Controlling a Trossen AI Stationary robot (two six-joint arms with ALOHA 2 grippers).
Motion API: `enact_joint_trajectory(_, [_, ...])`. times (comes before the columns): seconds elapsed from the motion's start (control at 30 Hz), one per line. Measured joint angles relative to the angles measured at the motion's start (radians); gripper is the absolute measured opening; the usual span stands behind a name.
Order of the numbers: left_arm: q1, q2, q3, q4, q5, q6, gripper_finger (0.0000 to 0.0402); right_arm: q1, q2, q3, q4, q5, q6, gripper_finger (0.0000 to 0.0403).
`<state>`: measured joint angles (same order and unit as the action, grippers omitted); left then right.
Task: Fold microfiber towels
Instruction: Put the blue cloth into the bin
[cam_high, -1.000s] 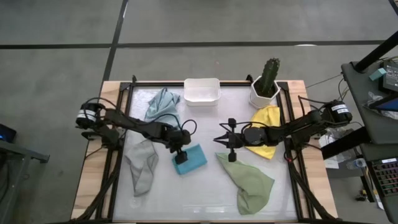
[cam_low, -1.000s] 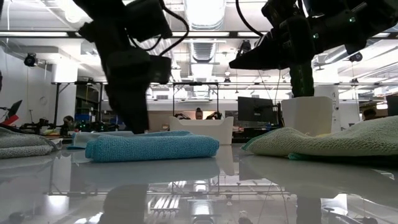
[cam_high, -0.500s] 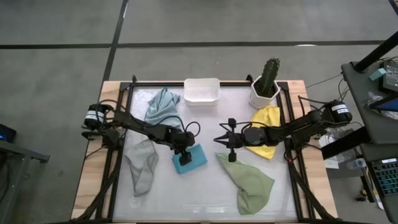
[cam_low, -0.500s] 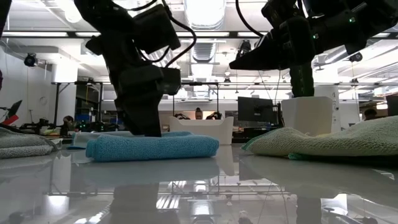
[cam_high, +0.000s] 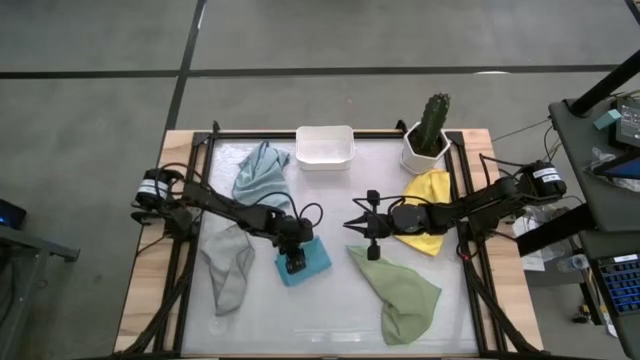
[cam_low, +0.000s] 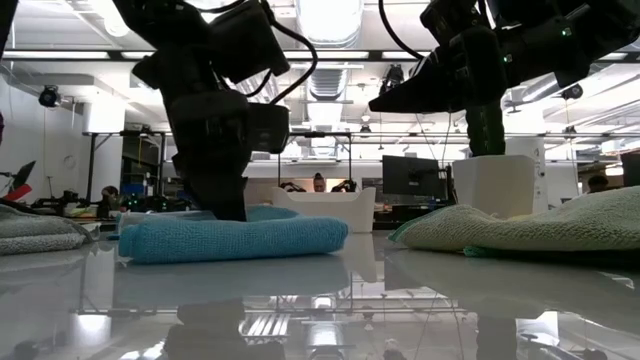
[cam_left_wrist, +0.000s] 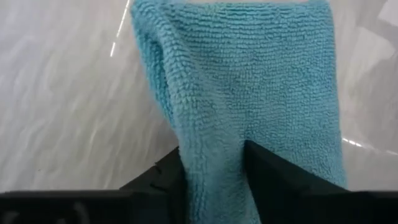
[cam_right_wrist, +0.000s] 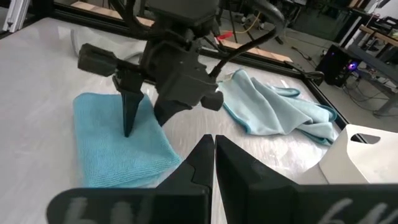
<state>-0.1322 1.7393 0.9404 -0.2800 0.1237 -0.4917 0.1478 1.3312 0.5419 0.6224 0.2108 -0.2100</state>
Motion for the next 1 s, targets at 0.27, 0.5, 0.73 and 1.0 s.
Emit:
enact_joint_trajectory(0.27, [-0.011, -0.012, -0.001, -0.005, -0.001, -0.008, 0.001, 0.0, 0.0, 0.008, 0.011, 0.0, -0.012, 0.0009])
enact_joint_trajectory(0.5, [-0.014, -0.084, -0.001, -0.002, -0.002, -0.025, 0.001, 0.0, -0.001, 0.01, 0.01, 0.0, -0.031, 0.0009])
enact_joint_trajectory(0.73, [-0.014, -0.174, 0.022, -0.052, -0.03, -0.011, 0.0008, 0.0, -0.073, 0.01, -0.083, 0.001, -0.037, 0.0009])
enact_joint_trajectory(1.0, [-0.011, -0.233, 0.089, -0.101, -0.048, 0.027, 0.0008, 0.0, -0.209, 0.011, -0.217, 0.0, 0.014, 0.0009])
